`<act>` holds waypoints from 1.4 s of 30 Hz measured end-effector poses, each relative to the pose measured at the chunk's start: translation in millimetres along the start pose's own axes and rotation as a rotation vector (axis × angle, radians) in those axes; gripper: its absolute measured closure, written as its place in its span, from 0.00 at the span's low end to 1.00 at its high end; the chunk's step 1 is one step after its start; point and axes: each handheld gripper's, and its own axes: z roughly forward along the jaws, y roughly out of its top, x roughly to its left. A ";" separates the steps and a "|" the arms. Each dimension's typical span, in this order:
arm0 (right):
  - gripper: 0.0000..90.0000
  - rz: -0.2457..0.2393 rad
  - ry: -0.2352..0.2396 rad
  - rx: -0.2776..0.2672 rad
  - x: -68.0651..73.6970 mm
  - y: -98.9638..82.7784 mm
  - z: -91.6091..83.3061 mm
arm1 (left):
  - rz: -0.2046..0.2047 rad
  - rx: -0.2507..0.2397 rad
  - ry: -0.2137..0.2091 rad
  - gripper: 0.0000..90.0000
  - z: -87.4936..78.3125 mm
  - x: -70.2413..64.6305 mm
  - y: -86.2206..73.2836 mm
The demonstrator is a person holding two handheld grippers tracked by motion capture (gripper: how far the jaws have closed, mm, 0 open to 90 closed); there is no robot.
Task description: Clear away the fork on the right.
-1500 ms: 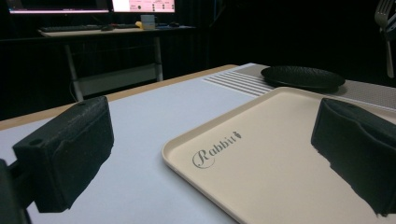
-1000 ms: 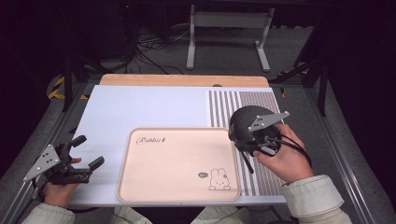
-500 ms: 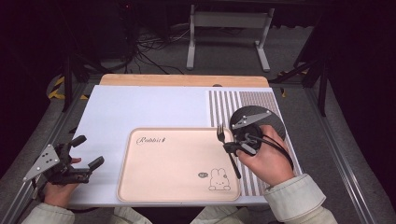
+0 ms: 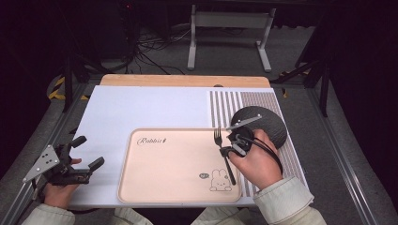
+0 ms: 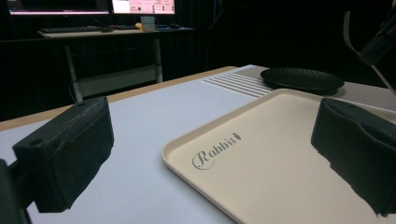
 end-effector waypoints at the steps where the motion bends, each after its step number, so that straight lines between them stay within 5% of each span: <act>1: 0.97 0.002 -0.001 0.005 0.2 0.0 1.4 | 0.001 0.001 0.000 0.00 0.0 0.0 0.1; 20: 0.97 0.166 -0.042 0.084 -15.5 -4.6 33.2 | 0.003 0.001 -0.003 0.00 0.1 0.1 0.1; 42: 0.97 0.250 0.004 0.105 -28.8 -10.7 61.5 | 0.007 -0.002 -0.005 0.00 0.1 0.0 0.4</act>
